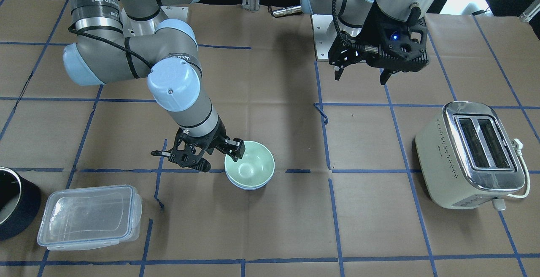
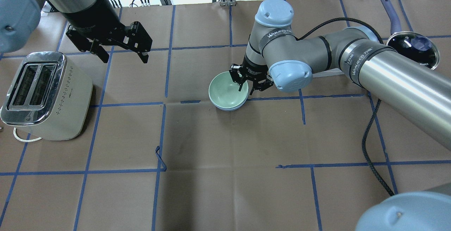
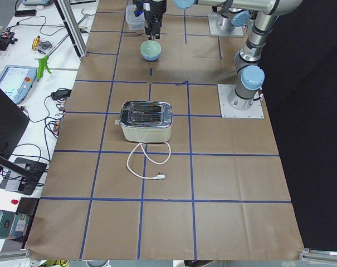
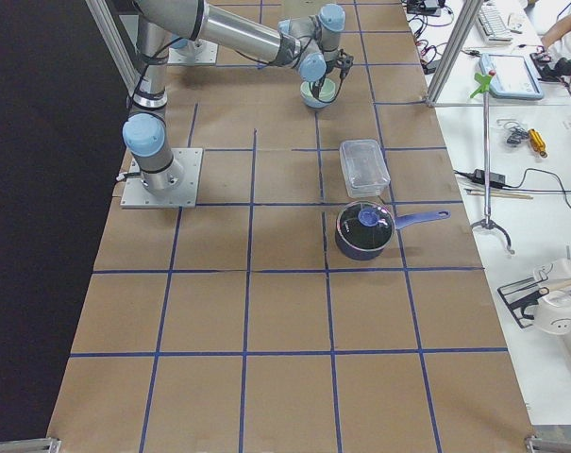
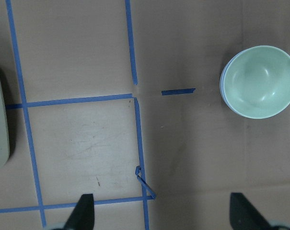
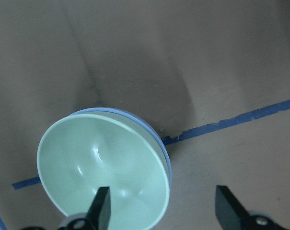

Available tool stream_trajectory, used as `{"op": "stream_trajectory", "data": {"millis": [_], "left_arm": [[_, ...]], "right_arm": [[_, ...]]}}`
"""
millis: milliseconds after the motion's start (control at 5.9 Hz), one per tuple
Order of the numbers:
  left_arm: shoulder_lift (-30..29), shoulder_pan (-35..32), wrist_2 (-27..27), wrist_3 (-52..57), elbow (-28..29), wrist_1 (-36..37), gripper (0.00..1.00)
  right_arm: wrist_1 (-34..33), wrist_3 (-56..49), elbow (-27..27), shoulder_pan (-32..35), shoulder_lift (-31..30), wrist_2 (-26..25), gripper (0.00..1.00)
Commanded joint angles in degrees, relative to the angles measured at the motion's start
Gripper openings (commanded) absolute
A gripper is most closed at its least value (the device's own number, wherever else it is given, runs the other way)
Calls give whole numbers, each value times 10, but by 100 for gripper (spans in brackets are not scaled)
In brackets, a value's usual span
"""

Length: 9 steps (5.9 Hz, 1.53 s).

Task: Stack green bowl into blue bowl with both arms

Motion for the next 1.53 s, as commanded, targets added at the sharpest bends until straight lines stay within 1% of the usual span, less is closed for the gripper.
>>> {"op": "stream_trajectory", "data": {"millis": [0, 169, 339, 508, 678, 847, 1017, 1356], "left_arm": [[1, 3, 1, 0, 0, -1, 98], [0, 4, 0, 0, 0, 0, 98], [2, 3, 1, 0, 0, -1, 98], [1, 3, 1, 0, -1, -1, 98], [1, 3, 1, 0, -1, -1, 98], [1, 3, 1, 0, -1, -1, 98], [1, 2, 1, 0, -2, -1, 98], [1, 2, 1, 0, -2, -1, 98]], "right_arm": [[106, -32, -17, -17, -69, -6, 100], [165, -72, -16, -43, -113, -9, 100], [225, -137, -16, -80, -159, -35, 100], [271, -186, -17, -99, -193, -73, 100], [307, -207, -29, -100, -212, -104, 100], [346, -217, -52, -104, -212, -107, 100], [357, -234, -61, -122, -213, -105, 100], [356, -253, -60, -126, -220, -100, 100]]}}
